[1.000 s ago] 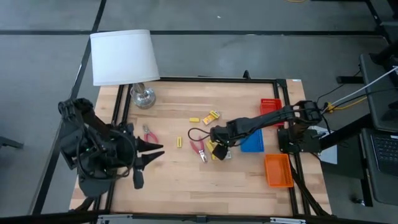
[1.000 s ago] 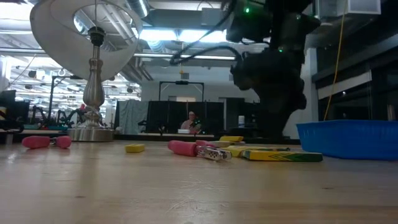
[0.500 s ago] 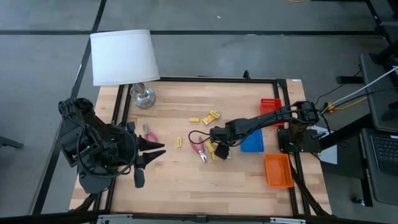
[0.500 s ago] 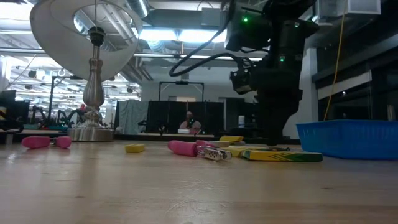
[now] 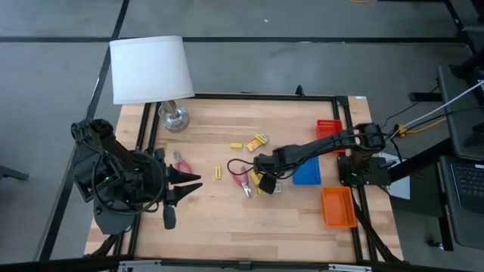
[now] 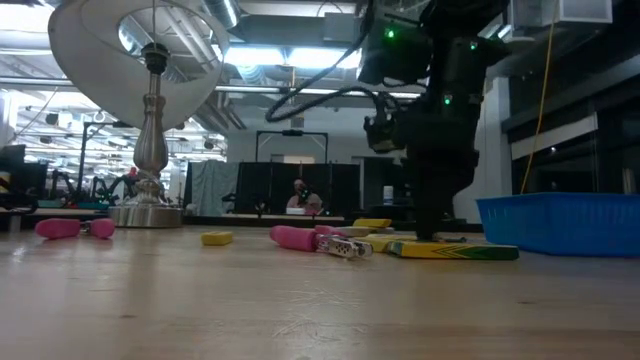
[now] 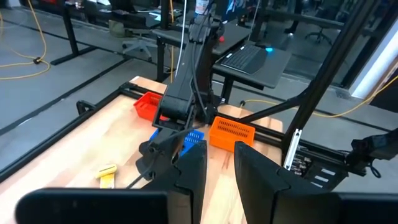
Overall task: Pick & Place School Supplies
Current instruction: Put the middle box of crayons into the orange bin
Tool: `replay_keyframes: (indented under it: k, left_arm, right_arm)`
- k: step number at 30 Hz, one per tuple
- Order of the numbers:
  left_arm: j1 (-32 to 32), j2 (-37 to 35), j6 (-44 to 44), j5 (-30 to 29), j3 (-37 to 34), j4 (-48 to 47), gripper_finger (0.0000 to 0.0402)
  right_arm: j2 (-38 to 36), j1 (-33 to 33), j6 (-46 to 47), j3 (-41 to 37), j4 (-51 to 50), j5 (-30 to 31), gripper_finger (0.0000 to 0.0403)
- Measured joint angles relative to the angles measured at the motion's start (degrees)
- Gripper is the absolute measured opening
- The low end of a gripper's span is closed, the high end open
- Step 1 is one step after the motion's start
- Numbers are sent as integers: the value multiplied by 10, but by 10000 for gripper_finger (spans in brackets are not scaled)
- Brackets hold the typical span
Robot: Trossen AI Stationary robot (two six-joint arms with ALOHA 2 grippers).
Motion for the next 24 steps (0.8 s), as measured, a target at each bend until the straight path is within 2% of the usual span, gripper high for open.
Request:
replay_keyframes:
  k: [10,19,24]
  left_arm:
    - [0,0,12,0,0,1,77]
    - [0,0,16,1,0,1,77]
    - [0,0,21,1,0,1,77]
  right_arm:
    - [25,0,12,2,2,11,228]
    - [24,-1,21,1,2,14,156]
    - [18,-9,36,5,5,9,148]
